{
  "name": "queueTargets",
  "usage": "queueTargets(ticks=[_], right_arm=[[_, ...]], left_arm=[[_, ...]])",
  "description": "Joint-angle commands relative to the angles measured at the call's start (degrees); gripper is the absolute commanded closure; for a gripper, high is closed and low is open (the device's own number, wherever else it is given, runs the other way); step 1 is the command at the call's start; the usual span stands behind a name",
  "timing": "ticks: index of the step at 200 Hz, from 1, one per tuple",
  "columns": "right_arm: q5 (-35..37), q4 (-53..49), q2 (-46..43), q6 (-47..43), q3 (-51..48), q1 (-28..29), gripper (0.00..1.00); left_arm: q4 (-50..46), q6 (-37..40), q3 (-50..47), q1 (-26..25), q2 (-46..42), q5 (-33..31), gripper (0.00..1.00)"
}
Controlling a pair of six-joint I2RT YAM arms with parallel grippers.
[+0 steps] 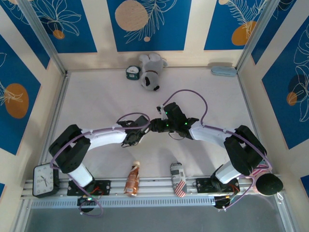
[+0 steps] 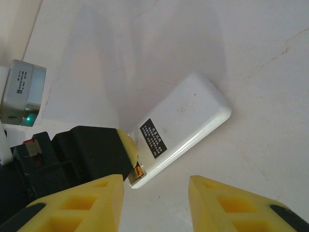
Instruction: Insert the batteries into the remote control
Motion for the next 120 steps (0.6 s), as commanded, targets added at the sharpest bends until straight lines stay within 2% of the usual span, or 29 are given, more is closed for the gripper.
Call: queueTargets(ticks=[1,14,73,92,116,120], right_arm=[[-1.49,0.88,-0.58,0.72,-0.49,0.21,0.58],[-1.72,0.85,-0.47,0.77,-0.44,-0.05,0.58],[-2.54,1.03,0.11,0.62,-0.4,-0.34,0.58],[-2.05,1.81,0.86,-0.24,-0.57,0.23,0.58],[-2.49,1.06,2.95,2.04,0.13,0.99,0.57],[-2.89,1.09,3.24,2.9,0.08,1.16,0.57]], left_arm=[[-4.41,0.5,1.22,-0.15,-2.28,0.43,0.56],[-5.09,1.78,1.41,-0.16,-3.85,0.01,0.5],[-10.2,8.2,2.06,0.01,-10.81,-1.99,0.49],[-9.38,13.35,0.59,1.13,-14.02,-2.73,0.4],[-4.03,22.99,-3.48,5.3,-19.41,0.9,0.31],[-2.74,24.78,-4.34,6.07,-20.48,1.63,0.25]])
